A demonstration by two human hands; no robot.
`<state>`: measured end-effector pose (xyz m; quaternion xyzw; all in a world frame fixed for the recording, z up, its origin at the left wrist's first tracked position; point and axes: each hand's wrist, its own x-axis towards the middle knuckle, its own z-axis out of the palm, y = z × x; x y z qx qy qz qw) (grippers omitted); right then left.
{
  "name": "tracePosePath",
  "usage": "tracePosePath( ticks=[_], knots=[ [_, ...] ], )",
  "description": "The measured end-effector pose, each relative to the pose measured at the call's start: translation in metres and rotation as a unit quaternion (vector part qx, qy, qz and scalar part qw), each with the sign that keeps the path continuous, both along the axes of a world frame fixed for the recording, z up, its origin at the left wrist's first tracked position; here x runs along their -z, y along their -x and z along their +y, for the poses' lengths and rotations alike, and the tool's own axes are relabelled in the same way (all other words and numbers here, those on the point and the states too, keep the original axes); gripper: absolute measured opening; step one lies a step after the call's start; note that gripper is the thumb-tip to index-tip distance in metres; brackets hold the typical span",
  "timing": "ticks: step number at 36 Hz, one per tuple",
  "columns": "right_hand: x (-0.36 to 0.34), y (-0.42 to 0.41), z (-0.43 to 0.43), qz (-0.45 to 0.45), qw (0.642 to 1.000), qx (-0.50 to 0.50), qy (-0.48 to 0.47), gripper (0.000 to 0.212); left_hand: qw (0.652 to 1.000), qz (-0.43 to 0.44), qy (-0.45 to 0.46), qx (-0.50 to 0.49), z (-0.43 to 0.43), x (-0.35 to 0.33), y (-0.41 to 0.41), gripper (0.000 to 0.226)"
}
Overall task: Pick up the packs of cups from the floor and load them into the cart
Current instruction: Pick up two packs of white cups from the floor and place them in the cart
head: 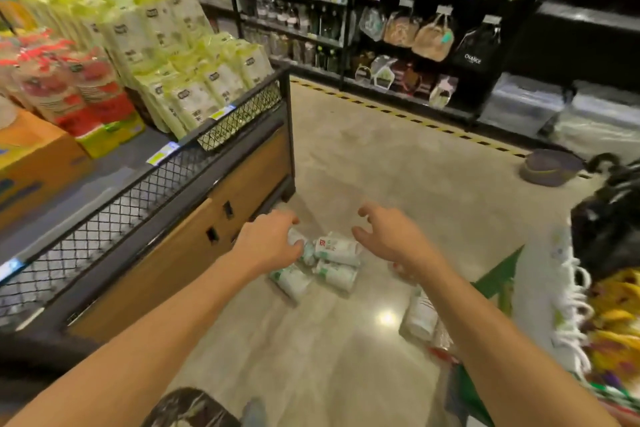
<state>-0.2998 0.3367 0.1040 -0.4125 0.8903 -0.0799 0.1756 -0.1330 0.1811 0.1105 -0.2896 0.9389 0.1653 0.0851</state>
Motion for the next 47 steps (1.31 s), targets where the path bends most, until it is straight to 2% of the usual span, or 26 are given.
tracePosePath(
  ticks=[11,17,25,32,38,41,43,45,47],
  knots=[
    [0.086,0.109,-0.081,-0.052,0.998,0.027,-0.032,0.048,0.99,-0.019,-0.116,-0.072,-0.101,0.106,0.102,0.052],
    [0.174,0.164,-0.126,-0.083,0.991,0.091,-0.057,0.049,0.983,-0.056,-0.15,-0.095,-0.151,0.192,0.17,0.041],
    [0.307,0.21,-0.107,-0.163,0.96,0.186,-0.131,0.052,0.972,-0.098,-0.211,-0.041,-0.155,0.315,0.272,0.041],
    [0.448,0.261,-0.107,-0.213,0.942,0.22,-0.137,0.052,0.978,-0.134,-0.154,0.032,-0.153,0.462,0.34,0.061],
    [0.601,0.278,-0.115,-0.271,0.919,0.26,-0.122,0.055,0.962,-0.208,-0.068,0.165,-0.162,0.606,0.386,0.084],
    [0.681,0.269,-0.112,-0.329,0.874,0.342,-0.108,0.064,0.956,-0.21,-0.019,0.205,-0.164,0.676,0.399,0.104],
    [0.742,0.255,-0.106,-0.392,0.8,0.445,-0.086,0.077,0.956,-0.203,0.014,0.213,-0.165,0.732,0.405,0.12],
    [0.773,0.242,-0.105,-0.48,0.666,0.569,-0.032,0.093,0.957,-0.183,0.038,0.22,-0.17,0.75,0.41,0.133],
    [0.798,0.225,-0.109,-0.571,0.494,0.654,0.043,0.094,0.961,-0.154,0.04,0.225,-0.172,0.765,0.412,0.138]
  ],
)
